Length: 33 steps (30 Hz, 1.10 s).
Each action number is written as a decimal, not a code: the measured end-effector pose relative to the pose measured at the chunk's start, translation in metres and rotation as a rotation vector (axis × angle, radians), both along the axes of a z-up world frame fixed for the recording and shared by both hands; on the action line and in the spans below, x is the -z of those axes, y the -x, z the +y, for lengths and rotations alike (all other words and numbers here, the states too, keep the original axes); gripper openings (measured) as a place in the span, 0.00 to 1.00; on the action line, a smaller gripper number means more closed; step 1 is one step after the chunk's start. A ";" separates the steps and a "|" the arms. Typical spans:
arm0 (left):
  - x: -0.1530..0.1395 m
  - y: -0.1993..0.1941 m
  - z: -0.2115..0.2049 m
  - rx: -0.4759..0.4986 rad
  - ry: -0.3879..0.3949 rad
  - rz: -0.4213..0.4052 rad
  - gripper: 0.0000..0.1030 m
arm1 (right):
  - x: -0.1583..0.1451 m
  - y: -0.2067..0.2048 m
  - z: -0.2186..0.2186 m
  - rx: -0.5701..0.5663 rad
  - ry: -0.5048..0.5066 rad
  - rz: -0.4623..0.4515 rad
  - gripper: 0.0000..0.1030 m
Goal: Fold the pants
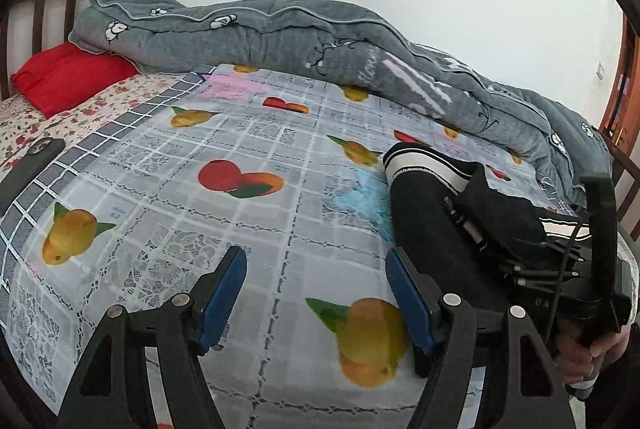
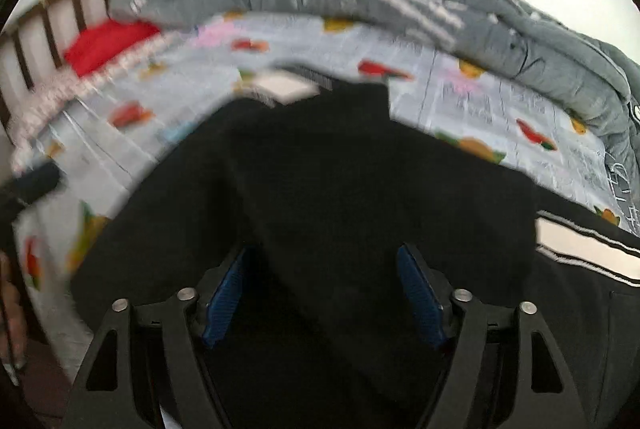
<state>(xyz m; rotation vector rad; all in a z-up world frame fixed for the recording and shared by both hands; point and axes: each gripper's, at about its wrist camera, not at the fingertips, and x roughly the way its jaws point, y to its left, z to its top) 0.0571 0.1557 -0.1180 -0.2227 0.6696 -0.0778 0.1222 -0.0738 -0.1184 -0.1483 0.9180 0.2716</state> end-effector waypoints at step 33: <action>0.008 0.028 -0.061 0.261 -0.026 0.018 0.68 | 0.001 0.046 -0.143 0.246 -0.434 0.155 0.33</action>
